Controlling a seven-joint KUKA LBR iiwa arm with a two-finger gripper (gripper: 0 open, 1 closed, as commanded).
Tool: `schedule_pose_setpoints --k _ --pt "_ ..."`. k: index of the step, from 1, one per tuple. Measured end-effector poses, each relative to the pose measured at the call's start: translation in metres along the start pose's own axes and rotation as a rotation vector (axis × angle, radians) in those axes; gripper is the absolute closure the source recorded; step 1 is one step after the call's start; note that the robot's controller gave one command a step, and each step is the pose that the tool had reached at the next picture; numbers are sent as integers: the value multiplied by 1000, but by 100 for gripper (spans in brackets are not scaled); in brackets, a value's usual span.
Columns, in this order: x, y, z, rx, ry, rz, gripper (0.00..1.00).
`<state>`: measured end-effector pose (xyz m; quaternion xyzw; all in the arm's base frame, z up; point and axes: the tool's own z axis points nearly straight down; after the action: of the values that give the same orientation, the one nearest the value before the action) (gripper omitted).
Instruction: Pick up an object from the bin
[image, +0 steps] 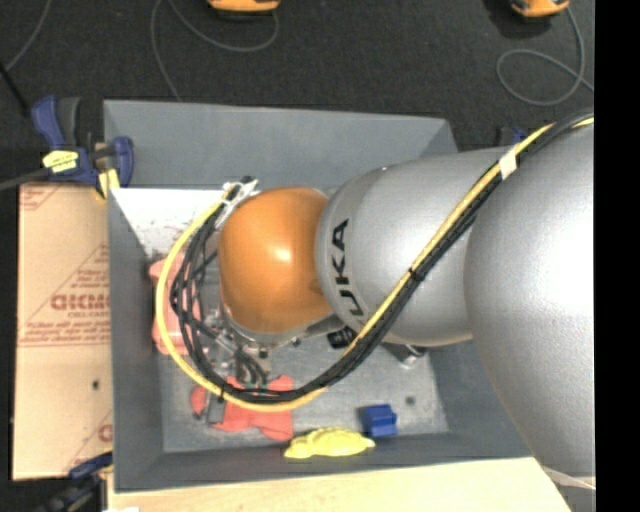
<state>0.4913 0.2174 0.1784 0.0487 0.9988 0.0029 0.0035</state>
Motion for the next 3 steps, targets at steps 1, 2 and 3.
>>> schedule_pose_setpoints --k 1,2,3 --pt "-3 -24 48 6 6 136 0" --pt "-2 -45 54 5 6 -87 0" --pt "-8 -81 41 5 6 -21 0"
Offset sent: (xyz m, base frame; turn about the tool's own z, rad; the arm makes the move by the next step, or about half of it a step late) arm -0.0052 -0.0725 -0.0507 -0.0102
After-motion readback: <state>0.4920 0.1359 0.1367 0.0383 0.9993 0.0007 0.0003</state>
